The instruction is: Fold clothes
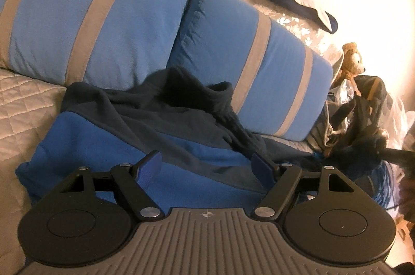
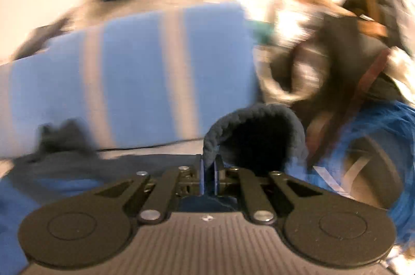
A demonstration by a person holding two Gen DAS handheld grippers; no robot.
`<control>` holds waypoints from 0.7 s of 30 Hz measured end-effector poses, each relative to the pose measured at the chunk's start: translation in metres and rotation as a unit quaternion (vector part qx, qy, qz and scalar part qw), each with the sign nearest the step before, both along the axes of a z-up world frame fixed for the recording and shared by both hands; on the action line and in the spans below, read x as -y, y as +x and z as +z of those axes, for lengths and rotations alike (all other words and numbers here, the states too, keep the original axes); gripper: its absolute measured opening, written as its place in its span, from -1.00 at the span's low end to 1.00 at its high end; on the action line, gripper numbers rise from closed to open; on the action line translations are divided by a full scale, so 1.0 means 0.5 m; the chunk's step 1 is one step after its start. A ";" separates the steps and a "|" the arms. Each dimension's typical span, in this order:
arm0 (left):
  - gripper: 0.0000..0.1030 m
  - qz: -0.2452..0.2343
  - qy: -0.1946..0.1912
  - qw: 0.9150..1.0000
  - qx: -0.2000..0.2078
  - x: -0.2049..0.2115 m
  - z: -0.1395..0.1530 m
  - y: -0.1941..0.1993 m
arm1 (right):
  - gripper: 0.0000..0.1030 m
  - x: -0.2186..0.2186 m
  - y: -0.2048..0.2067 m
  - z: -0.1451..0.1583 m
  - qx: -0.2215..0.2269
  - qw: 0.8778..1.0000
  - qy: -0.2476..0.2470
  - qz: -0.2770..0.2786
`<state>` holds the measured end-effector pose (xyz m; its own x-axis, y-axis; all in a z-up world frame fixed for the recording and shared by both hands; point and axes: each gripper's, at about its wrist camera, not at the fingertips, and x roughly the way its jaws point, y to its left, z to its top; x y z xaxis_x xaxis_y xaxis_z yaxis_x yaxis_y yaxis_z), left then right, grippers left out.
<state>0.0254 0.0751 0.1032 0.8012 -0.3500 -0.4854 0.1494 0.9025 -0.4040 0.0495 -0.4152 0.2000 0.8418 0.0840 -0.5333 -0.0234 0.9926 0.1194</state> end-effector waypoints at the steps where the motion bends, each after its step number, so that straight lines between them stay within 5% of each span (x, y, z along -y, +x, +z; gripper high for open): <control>1: 0.47 0.002 -0.001 1.000 -0.001 -0.003 -0.001 0.000 | -0.86 -0.035 -0.006 -0.002 0.001 1.000 0.006 0.018; 10: 0.47 0.021 -0.013 1.000 -0.013 -0.036 -0.011 -0.005 | -0.85 -0.266 -0.020 -0.090 -0.011 0.992 0.056 0.109; 17: 0.47 0.022 0.007 1.000 -0.014 -0.049 -0.027 -0.009 | -0.85 -0.338 -0.013 -0.178 -0.038 0.991 0.007 0.127; 21: 0.47 0.024 -0.007 0.999 -0.025 -0.057 -0.034 -0.009 | -0.86 -0.332 -0.001 -0.194 -0.051 0.991 0.019 0.122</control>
<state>0.0208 0.1037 0.0863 0.7926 -0.3184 -0.5201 0.0858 0.9026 -0.4218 0.0489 -0.2490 0.1031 0.7357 0.3001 -0.6072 -0.2488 0.9535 0.1698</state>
